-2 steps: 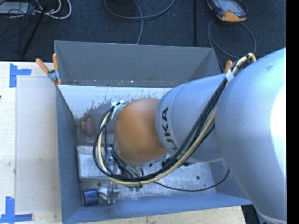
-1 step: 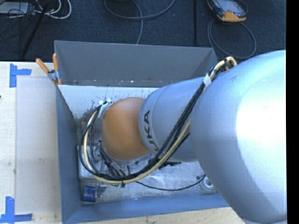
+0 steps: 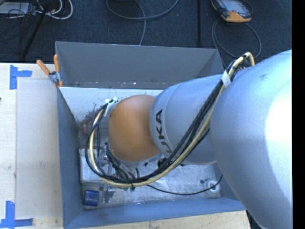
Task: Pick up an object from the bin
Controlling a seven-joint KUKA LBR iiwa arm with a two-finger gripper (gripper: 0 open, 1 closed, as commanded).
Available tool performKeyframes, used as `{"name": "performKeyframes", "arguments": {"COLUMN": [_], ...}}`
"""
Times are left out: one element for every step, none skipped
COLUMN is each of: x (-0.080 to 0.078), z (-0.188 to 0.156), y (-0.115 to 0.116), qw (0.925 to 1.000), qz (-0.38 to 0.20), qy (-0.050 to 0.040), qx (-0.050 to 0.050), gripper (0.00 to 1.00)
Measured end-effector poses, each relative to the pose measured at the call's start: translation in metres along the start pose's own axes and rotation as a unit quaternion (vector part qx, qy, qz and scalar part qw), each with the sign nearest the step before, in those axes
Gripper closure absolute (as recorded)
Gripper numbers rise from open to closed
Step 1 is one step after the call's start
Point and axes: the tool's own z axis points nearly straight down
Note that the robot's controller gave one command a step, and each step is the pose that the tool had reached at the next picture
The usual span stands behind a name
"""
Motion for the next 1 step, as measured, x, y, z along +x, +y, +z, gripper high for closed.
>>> {"name": "performKeyframes", "arguments": {"x": [-0.0483], "z": [0.0406], "y": [-0.0321], "qw": [0.9976], "qz": [-0.068], "qy": [-0.0088], "qx": [-0.01], "gripper": [0.0]}}
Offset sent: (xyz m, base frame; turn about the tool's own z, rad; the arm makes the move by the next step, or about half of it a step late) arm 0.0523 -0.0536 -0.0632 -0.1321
